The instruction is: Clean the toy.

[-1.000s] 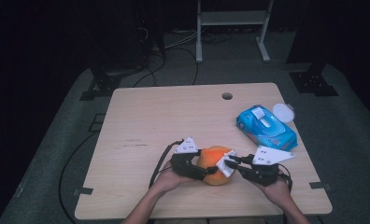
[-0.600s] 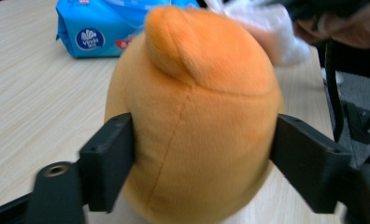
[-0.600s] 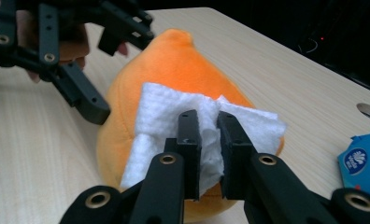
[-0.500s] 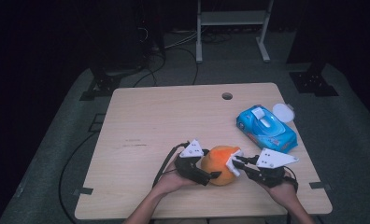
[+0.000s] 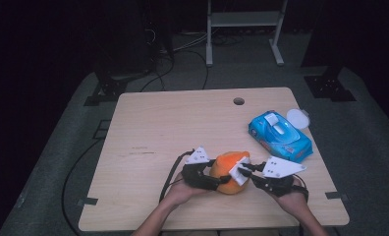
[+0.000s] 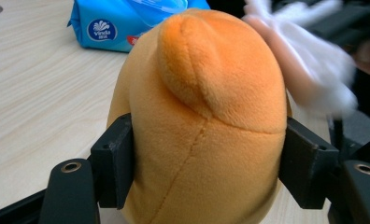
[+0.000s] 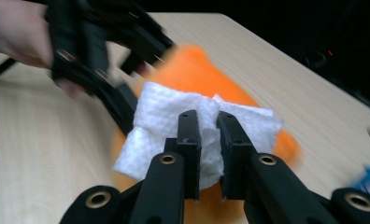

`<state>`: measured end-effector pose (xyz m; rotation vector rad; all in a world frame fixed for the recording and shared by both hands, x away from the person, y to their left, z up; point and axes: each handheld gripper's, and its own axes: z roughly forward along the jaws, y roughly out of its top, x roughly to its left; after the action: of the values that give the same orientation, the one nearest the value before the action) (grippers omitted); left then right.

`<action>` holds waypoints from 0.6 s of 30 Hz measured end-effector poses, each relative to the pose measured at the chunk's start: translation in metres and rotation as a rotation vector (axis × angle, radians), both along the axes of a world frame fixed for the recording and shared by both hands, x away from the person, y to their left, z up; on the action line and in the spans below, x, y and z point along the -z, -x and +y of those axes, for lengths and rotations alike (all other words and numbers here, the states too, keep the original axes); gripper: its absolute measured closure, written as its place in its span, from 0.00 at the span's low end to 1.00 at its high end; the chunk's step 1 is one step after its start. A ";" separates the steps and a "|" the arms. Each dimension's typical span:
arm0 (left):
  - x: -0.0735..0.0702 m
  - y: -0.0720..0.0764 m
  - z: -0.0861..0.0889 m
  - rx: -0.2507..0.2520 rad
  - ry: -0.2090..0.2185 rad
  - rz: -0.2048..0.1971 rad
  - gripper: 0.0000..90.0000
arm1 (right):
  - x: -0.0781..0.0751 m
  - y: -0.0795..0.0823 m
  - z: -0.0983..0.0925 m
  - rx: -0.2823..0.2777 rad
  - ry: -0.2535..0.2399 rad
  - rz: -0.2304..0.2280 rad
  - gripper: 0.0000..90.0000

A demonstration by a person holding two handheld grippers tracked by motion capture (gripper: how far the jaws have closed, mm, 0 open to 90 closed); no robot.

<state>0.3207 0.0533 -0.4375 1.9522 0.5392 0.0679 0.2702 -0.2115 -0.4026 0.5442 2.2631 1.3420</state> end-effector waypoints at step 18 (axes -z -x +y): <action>0.000 0.021 -0.010 0.088 -0.089 -0.138 0.31 | -0.006 -0.006 -0.001 -0.013 -0.056 0.041 0.89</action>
<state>0.3000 0.0434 -0.4377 2.0380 0.3638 0.1723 0.2765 -0.2129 -0.3969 0.5821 2.2707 1.4167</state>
